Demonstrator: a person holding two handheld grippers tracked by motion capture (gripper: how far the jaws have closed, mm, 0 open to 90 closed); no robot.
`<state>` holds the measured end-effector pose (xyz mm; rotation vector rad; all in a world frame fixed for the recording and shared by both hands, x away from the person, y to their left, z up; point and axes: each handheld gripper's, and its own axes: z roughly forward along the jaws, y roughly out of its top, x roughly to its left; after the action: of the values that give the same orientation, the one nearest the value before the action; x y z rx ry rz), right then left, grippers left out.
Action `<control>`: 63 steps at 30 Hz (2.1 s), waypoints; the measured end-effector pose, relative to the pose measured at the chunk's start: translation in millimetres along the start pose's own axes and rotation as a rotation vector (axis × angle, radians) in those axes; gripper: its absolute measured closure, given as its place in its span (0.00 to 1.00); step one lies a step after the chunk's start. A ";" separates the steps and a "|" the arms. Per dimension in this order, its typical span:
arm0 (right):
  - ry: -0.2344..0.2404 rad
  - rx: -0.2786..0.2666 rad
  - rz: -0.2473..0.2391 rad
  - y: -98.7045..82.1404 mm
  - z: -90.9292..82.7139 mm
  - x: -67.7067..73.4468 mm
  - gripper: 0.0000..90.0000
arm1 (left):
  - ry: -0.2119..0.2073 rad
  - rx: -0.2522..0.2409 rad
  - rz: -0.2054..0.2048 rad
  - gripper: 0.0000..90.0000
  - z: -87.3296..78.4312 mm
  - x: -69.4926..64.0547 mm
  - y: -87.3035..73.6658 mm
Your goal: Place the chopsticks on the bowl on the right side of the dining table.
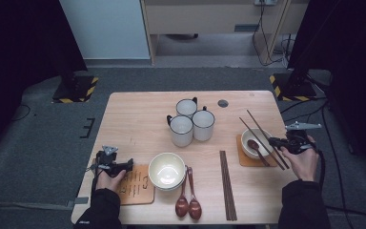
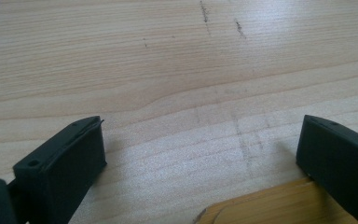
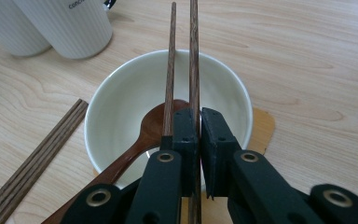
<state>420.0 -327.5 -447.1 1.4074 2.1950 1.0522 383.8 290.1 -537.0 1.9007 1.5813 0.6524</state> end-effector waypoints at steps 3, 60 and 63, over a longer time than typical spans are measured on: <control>0.001 0.014 0.004 -1.9 3.0 -0.1 0.95 | 0.000 0.000 0.000 0.00 0.0 0.0 0.0; -0.016 0.013 -0.039 -4.5 10.3 3.5 0.93 | 0.001 0.000 0.000 0.00 0.0 -0.1 0.0; -0.012 0.020 -0.035 -4.7 10.4 3.7 0.95 | 0.001 0.000 -0.001 0.00 0.0 -0.1 0.0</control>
<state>421.7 -321.2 -457.2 1.3747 2.2193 1.0105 383.7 290.1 -537.0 1.9002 1.5823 0.6529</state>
